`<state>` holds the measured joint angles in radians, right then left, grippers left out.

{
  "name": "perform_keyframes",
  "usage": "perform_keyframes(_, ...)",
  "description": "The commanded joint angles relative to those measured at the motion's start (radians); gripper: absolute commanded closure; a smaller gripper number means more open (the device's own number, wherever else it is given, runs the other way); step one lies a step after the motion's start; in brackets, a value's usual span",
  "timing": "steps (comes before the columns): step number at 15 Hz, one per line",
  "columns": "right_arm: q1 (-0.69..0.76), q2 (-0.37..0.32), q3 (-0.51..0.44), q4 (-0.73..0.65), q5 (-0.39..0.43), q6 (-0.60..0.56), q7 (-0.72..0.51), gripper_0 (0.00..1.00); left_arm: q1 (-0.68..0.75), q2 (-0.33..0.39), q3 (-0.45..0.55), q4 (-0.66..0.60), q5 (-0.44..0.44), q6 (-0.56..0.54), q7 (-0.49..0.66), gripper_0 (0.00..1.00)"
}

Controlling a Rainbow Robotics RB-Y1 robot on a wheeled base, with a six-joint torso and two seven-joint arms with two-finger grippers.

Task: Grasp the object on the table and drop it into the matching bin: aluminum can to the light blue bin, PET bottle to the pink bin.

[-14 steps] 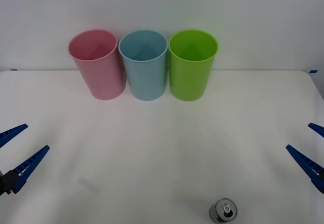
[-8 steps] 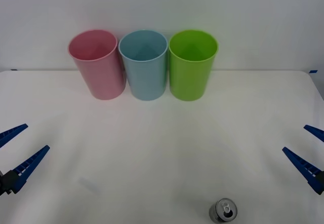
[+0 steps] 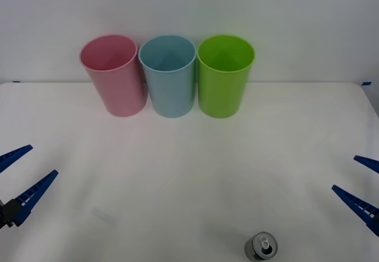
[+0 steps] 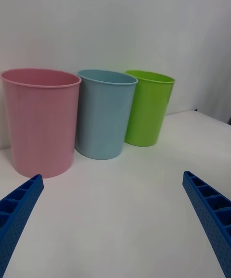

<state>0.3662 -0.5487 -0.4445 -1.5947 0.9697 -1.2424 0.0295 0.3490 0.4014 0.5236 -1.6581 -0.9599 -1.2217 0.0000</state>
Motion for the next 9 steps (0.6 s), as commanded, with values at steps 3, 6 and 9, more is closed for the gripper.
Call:
perform_keyframes(3, -0.001, -0.089, 0.061, 0.048, 0.004, -0.046, 0.04, 0.0, 0.0, 0.0, 0.0, 0.0, 0.0, 0.0, 0.0, 0.0)
perform_keyframes(6, -0.006, -0.1, 0.066, 0.048, 0.075, -0.071, 0.059, 0.0, 0.0, 0.0, 0.0, 0.0, 0.0, 0.0, 0.0, 0.0)
perform_keyframes(9, -0.016, -0.102, 0.078, 0.048, 0.161, -0.104, 0.079, 0.0, 0.0, 0.0, 0.0, 0.0, 0.0, 0.0, 0.0, 0.0)
